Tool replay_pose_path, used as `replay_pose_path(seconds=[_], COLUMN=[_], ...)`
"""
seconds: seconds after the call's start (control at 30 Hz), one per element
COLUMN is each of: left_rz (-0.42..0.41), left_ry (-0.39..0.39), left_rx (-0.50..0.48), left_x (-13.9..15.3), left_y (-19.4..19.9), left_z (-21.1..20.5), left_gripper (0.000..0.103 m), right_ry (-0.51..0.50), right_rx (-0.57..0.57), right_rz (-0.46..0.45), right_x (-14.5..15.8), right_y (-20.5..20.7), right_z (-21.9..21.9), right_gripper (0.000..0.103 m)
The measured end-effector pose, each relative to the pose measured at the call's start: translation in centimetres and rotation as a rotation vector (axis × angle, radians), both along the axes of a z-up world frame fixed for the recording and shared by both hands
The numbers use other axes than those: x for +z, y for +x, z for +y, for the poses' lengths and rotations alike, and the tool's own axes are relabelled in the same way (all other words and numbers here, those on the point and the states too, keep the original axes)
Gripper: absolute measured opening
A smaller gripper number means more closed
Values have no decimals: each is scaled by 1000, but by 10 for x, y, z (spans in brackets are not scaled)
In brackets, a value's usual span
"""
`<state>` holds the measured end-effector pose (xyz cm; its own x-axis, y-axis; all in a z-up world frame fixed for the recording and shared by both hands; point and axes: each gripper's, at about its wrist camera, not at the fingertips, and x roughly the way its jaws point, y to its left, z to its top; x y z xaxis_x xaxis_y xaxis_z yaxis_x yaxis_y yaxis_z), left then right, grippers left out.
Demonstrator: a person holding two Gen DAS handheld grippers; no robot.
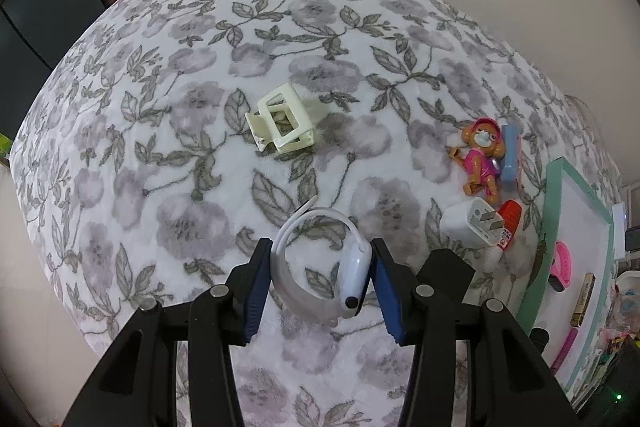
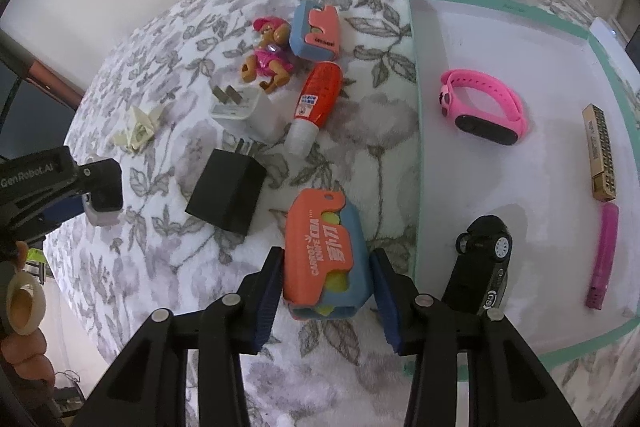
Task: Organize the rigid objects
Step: 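Lift the tape cutter and white watch and carry both toward the tray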
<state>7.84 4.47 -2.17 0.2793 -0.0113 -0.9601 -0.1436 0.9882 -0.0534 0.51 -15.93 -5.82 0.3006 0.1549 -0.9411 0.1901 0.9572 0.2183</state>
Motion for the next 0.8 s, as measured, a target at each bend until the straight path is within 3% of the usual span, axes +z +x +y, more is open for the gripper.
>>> replay_pose_path(seconds=[0.37, 0.53, 0.8], left_rz=[-3, -8, 4], left_ry=[-9, -17, -23], left_rx=[4, 1, 3], left_x=[2, 5, 3], left_y=[-2, -2, -3], left_z=[-1, -1, -2], left_gripper=[50, 50, 50], right_ry=[41, 58, 51], right_rx=[-11, -22, -3], right_rz=[-31, -60, -34], right_x=[13, 20, 13], right_y=[-3, 0, 1], right_z=[-8, -12, -9], right_gripper=[43, 34, 33])
